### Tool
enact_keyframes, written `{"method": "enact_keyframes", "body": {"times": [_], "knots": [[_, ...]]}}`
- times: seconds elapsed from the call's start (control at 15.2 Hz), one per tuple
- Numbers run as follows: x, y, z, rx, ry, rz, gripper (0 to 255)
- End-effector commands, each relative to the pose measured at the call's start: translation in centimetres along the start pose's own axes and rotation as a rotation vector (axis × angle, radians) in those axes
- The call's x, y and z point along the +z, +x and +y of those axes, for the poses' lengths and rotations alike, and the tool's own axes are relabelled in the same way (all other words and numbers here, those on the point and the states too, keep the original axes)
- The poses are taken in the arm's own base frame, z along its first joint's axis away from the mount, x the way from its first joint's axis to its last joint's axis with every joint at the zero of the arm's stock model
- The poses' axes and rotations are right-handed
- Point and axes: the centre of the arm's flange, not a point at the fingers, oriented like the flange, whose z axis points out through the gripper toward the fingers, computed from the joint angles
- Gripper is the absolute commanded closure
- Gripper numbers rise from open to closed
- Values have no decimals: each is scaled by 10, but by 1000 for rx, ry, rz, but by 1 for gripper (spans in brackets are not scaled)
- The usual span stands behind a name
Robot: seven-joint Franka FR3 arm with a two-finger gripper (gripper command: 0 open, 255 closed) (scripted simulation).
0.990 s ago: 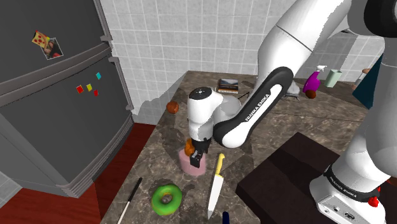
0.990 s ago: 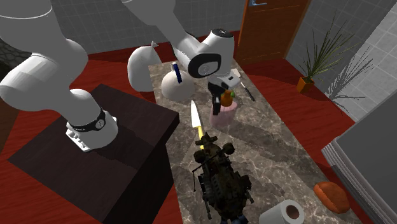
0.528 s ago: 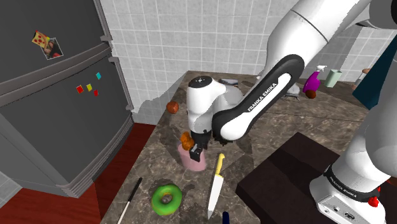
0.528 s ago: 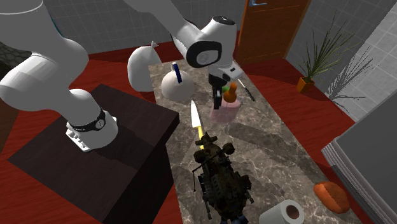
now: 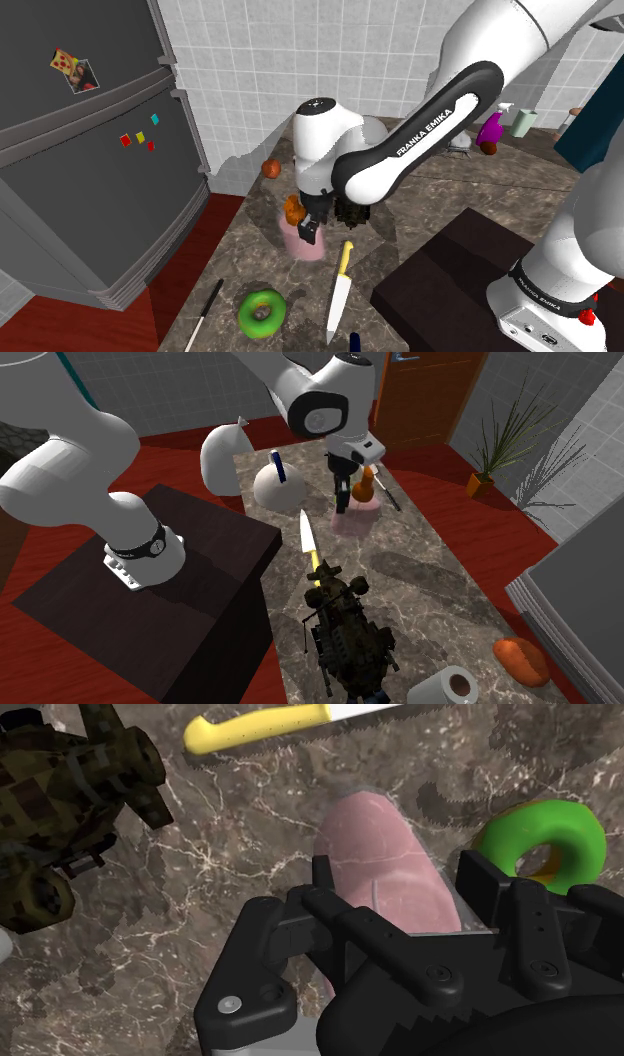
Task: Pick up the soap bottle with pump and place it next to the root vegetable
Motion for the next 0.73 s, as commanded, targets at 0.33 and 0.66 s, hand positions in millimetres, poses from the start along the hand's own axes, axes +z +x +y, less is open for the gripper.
{"method": "enact_keyframes", "body": {"times": [0.33,0.66], "knots": [[-37,1,1,0,0,0,255],[-63,1,2,0,0,0,255]]}}
